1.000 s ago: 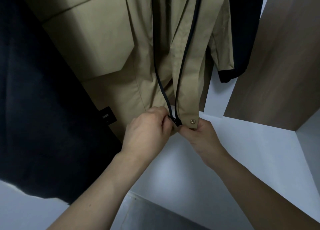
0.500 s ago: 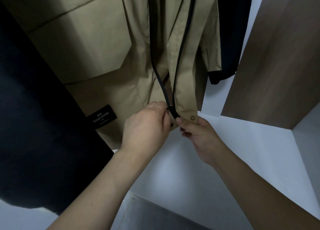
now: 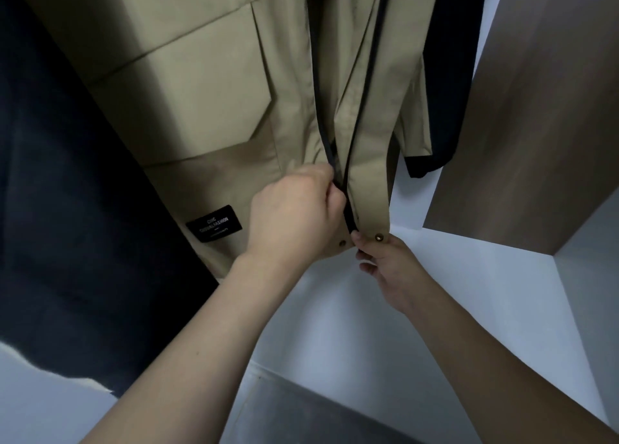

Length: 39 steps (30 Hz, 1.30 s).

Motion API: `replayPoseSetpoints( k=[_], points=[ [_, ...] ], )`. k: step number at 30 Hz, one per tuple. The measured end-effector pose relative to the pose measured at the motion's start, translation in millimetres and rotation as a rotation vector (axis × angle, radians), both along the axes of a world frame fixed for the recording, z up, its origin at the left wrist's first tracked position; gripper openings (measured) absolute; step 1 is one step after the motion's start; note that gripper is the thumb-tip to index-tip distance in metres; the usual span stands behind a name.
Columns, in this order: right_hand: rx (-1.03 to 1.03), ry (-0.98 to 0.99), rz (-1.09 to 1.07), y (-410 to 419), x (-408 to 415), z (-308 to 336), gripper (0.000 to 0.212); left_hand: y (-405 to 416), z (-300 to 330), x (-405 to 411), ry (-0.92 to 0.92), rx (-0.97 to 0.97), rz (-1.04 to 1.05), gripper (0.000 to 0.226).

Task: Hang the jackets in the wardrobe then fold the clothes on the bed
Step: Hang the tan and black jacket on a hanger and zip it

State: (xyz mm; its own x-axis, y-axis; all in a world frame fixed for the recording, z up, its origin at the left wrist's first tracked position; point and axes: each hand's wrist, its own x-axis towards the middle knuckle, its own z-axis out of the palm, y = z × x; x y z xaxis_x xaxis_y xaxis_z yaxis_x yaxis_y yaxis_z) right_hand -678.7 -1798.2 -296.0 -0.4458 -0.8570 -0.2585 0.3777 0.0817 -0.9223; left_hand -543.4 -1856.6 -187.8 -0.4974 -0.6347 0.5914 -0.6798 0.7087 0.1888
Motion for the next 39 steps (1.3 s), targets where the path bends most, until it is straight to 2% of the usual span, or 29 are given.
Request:
replayPoseSetpoints(
  k=[4, 8, 11, 13, 14, 16, 18, 21, 23, 25, 28, 30, 33, 36, 39],
  points=[
    [0.069, -0.015, -0.045, 3.2, 3.7, 2.2, 0.014, 0.6, 18.7, -9.9, -0.043, 0.041, 0.003, 0.019],
    [0.107, -0.041, -0.089, 5.8, 3.7, 11.8, 0.018, -2.4, 62.9, -19.6, -0.001, -0.071, 0.024, 0.018],
    [0.17, -0.055, -0.15, 3.0, 6.1, 17.6, 0.016, 1.0, 77.7, -22.8, -0.174, -0.071, -0.017, 0.016],
    [0.228, -0.003, -0.207, 1.4, 10.0, 22.2, 0.026, 5.6, 80.8, -27.1, -0.315, -0.027, -0.046, 0.013],
    [0.277, 0.097, -0.265, 1.5, 11.9, 23.2, 0.036, 6.7, 82.9, -29.3, -0.368, -0.02, -0.053, 0.01],
    [0.313, 0.417, -0.476, 5.7, 15.4, 28.0, 0.052, 6.6, 91.9, -33.4, -0.438, -0.028, -0.056, 0.01],
    [0.127, 0.794, -0.636, 12.5, 20.6, 41.2, 0.044, 6.0, 101.9, -36.9, -0.485, -0.063, -0.065, 0.011],
    [-0.065, 1.209, -0.584, 13.4, 26.9, 69.4, 0.025, 6.9, 115.6, -39.9, -0.524, -0.115, -0.089, 0.012],
    [-0.108, 1.309, -0.641, 12.8, 29.0, 89.0, 0.03, 7.7, 124.6, -38.9, -0.52, -0.154, -0.103, 0.01],
    [-0.154, 1.414, -0.799, 12.1, 32.0, 101.8, 0.036, 6.8, 131.1, -36.2, -0.532, -0.193, -0.125, 0.01],
    [-0.211, 1.6, -0.93, 13.4, 35.8, 100.7, 0.046, 3.2, 135.4, -30.4, -0.566, -0.209, -0.164, 0.011],
    [-0.159, 1.606, -0.868, 13.9, 35.6, 96.0, 0.044, 0.6, 137.2, -26.5, -0.579, -0.196, -0.195, 0.012],
    [0.026, 1.495, -0.739, 11.5, 30.0, 99.5, 0.033, -1.9, 140.4, -22.3, -0.606, -0.19, -0.223, 0.013],
    [0.034, 1.509, -0.726, 6.5, 27.6, 113.5, 0.013, -0.5, 140.5, -22.9, -0.641, -0.205, -0.243, 0.013],
    [0.075, 1.496, -0.645, 2.0, 26.7, 125.9, 0.013, -0.7, 138.6, -27.5, -0.663, -0.264, -0.22, 0.014]
  ],
)
